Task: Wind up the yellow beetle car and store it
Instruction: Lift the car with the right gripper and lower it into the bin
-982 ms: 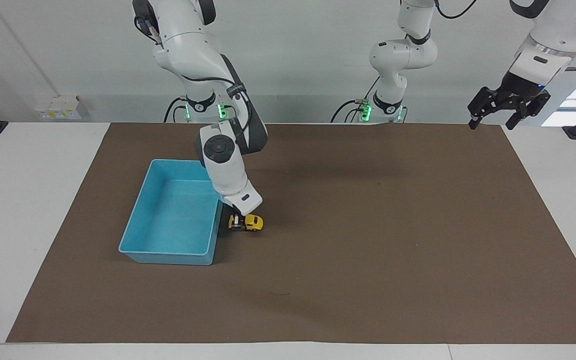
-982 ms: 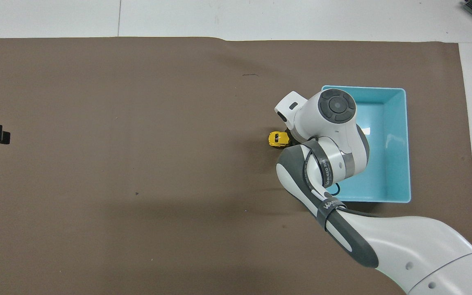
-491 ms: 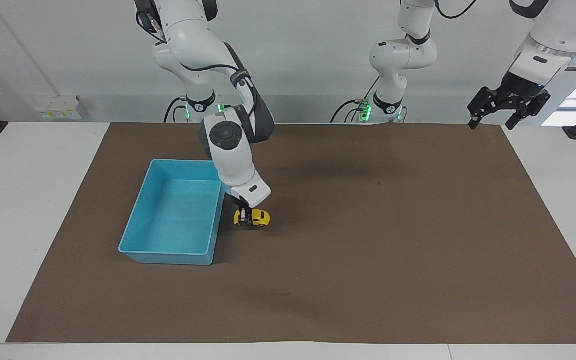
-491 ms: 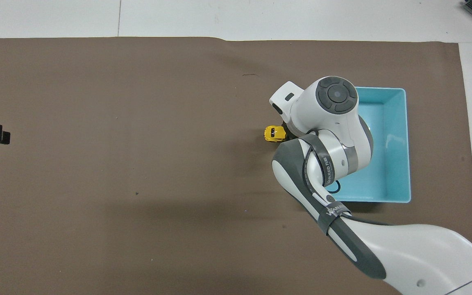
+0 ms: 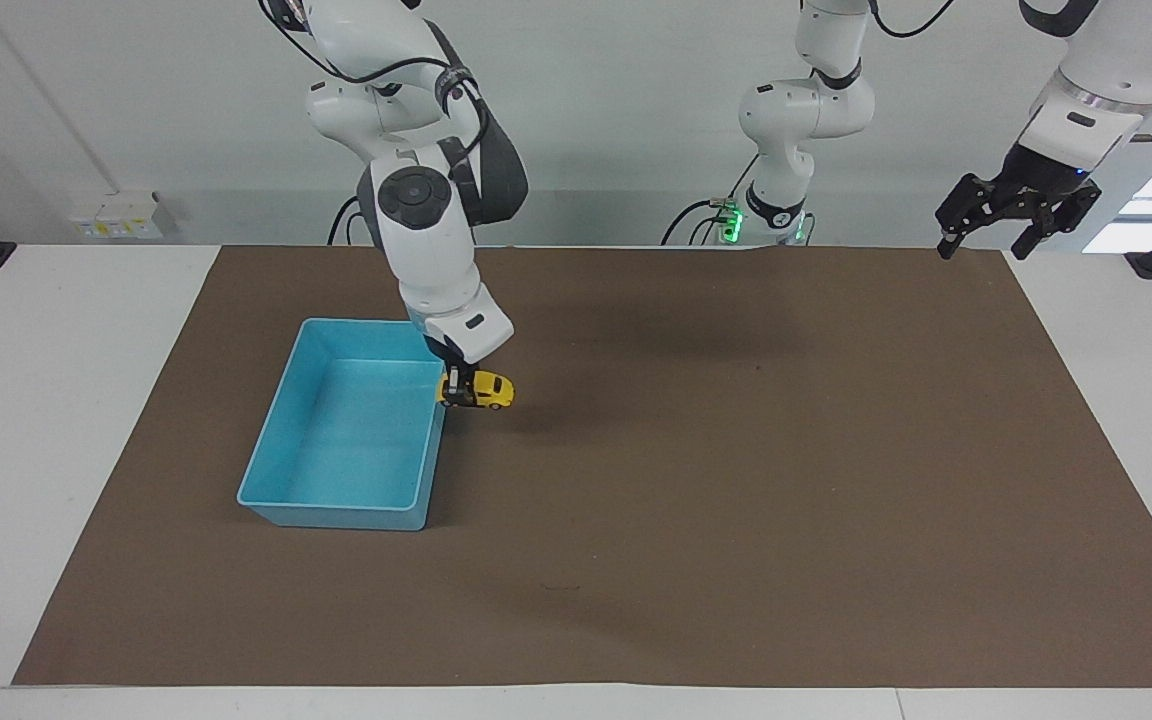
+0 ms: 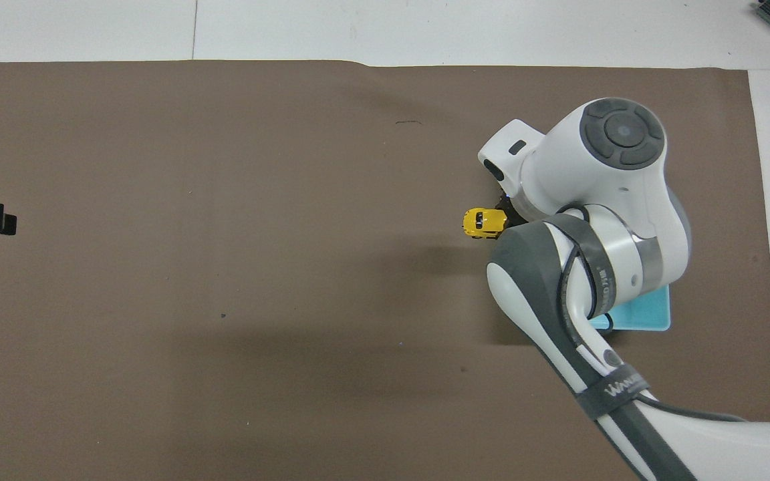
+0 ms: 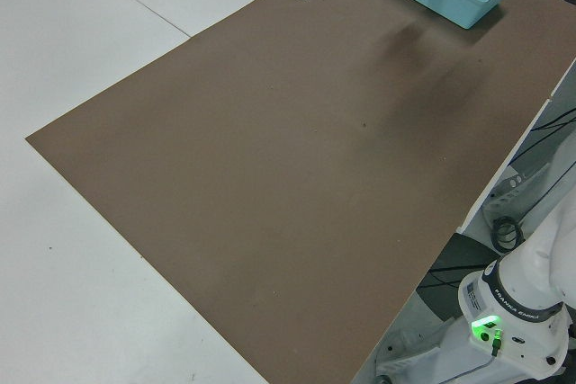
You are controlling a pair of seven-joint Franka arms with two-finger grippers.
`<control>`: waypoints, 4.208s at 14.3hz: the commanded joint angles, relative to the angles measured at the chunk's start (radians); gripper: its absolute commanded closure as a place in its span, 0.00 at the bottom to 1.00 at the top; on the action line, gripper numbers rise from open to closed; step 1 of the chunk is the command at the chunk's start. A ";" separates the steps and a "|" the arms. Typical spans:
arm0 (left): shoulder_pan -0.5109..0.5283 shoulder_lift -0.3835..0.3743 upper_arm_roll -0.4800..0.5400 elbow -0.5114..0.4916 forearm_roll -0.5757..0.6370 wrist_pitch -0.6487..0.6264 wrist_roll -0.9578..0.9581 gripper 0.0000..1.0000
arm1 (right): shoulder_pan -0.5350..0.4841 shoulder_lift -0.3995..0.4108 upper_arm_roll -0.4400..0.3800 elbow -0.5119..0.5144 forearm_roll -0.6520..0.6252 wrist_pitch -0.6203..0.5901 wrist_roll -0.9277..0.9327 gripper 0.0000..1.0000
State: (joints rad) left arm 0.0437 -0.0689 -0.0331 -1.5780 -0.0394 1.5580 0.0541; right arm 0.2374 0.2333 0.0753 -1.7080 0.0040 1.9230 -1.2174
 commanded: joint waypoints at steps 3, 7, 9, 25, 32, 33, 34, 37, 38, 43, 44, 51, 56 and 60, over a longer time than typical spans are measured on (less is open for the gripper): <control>0.015 -0.009 -0.007 0.006 -0.010 -0.013 0.007 0.00 | -0.104 -0.022 0.003 -0.021 0.001 -0.027 -0.163 1.00; 0.015 -0.009 -0.007 0.006 -0.010 -0.013 0.007 0.00 | -0.154 -0.031 0.001 -0.038 0.002 -0.053 -0.224 1.00; 0.015 -0.009 -0.007 0.006 -0.010 -0.013 0.009 0.00 | -0.185 -0.046 0.001 -0.073 -0.001 -0.053 -0.261 1.00; 0.015 -0.009 -0.007 0.006 -0.010 -0.013 0.009 0.00 | -0.296 -0.129 0.000 -0.410 -0.018 0.295 -0.386 1.00; 0.015 -0.009 -0.007 0.006 -0.010 -0.013 0.007 0.00 | -0.290 -0.065 0.001 -0.447 -0.018 0.433 -0.386 1.00; 0.015 -0.009 -0.007 0.006 -0.010 -0.013 0.007 0.00 | -0.290 -0.059 0.001 -0.447 -0.018 0.439 -0.384 1.00; 0.015 -0.009 -0.007 0.006 -0.010 -0.013 0.007 0.00 | -0.290 -0.054 0.000 -0.447 -0.018 0.442 -0.384 1.00; 0.015 -0.009 -0.007 0.006 -0.010 -0.013 0.007 0.00 | -0.293 -0.029 0.000 -0.447 -0.018 0.471 -0.384 1.00; 0.015 -0.009 -0.007 0.006 -0.010 -0.015 0.007 0.00 | -0.293 -0.026 0.001 -0.447 -0.018 0.475 -0.384 1.00; 0.015 -0.009 -0.007 0.006 -0.010 -0.013 0.007 0.00 | -0.288 -0.026 0.000 -0.447 -0.018 0.473 -0.380 0.80; 0.015 -0.009 -0.007 0.006 -0.010 -0.013 0.007 0.00 | -0.288 -0.026 0.001 -0.447 -0.016 0.473 -0.380 0.64; 0.015 -0.009 -0.007 0.006 -0.010 -0.013 0.007 0.00 | -0.286 -0.022 0.001 -0.436 -0.015 0.458 -0.373 0.00; 0.015 -0.009 -0.007 0.006 -0.010 -0.013 0.009 0.00 | -0.283 -0.026 0.003 -0.374 -0.004 0.377 -0.370 0.00; 0.015 -0.009 -0.007 0.006 -0.010 -0.013 0.007 0.00 | -0.282 -0.057 0.011 -0.341 0.002 0.312 -0.343 0.00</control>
State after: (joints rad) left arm 0.0437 -0.0689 -0.0331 -1.5780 -0.0394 1.5580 0.0541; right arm -0.0412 0.1990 0.0774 -2.0603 0.0041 2.2718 -1.5807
